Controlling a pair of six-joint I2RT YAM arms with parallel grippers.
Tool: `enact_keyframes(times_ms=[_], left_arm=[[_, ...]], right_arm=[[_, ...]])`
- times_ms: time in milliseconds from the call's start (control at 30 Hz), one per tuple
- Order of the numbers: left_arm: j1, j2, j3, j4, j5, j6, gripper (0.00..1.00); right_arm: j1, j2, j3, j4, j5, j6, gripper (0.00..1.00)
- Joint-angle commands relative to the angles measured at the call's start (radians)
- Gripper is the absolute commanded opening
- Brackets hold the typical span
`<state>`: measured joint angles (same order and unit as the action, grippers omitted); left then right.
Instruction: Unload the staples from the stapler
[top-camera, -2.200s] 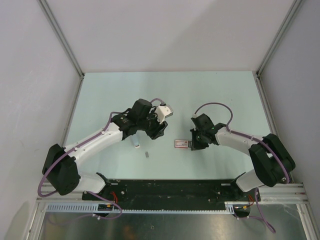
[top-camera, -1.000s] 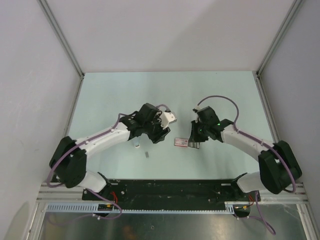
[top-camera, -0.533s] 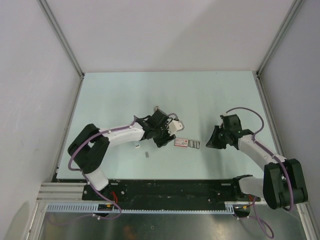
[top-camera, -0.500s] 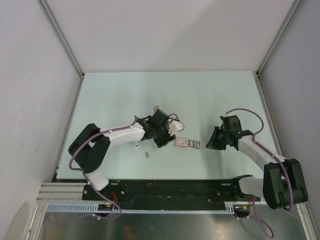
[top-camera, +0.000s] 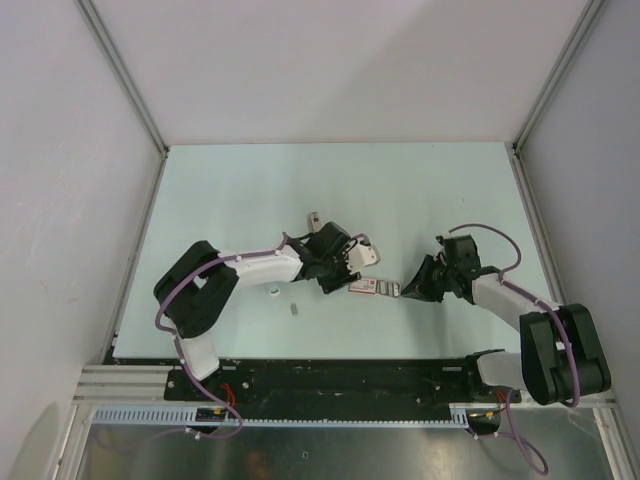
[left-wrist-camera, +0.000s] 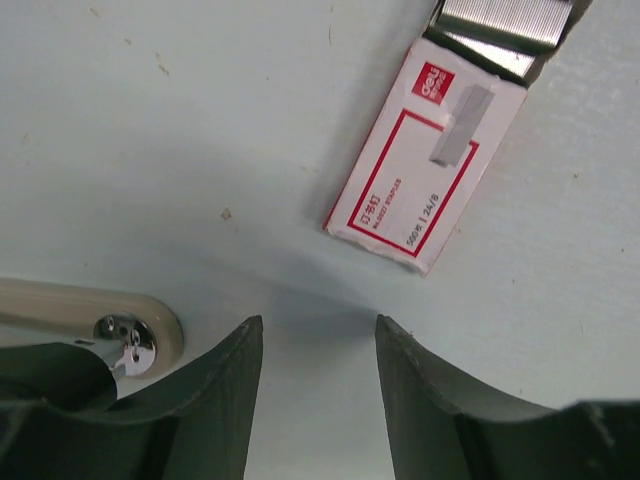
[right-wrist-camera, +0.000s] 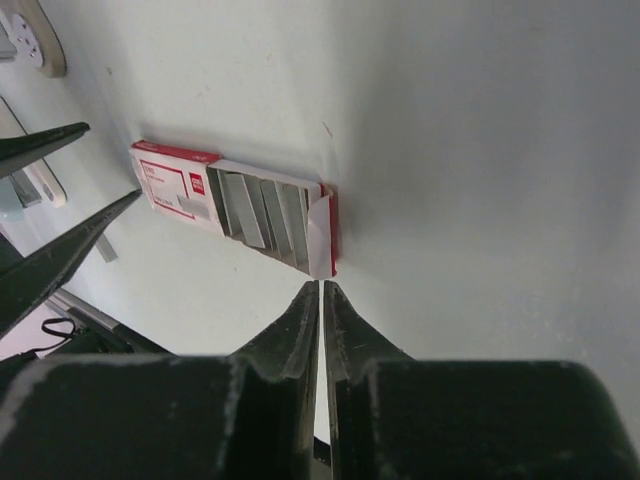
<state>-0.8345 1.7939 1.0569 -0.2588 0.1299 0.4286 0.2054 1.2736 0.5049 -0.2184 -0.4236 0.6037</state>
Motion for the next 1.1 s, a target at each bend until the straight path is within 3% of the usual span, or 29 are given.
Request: enact_keyframes(times_ms=[0, 600, 867, 933, 1067], left_arm=[[-0.013, 0.011, 0.037, 0.037, -0.018, 0.029, 0.54], [-0.044, 0.015, 0.035, 0.048, -0.012, 0.04, 0.53], [-0.047, -0.03, 0.004, 0.043, -0.045, 0.054, 0.54], [-0.037, -0.106, -0.03, 0.027, -0.066, 0.077, 0.57], [0.0, -0.267, -0.071, -0.061, -0.107, 0.09, 0.74]], right_arm=[[-0.007, 0.022, -0.007, 0.077, -0.03, 0.026, 0.08], [-0.007, 0.049, -0.013, 0.121, -0.051, 0.037, 0.04], [-0.007, -0.012, 0.019, 0.028, 0.001, -0.014, 0.02], [-0.008, -0.062, 0.043, -0.037, 0.046, -0.043, 0.04], [-0.006, -0.141, 0.094, -0.133, 0.115, -0.085, 0.17]])
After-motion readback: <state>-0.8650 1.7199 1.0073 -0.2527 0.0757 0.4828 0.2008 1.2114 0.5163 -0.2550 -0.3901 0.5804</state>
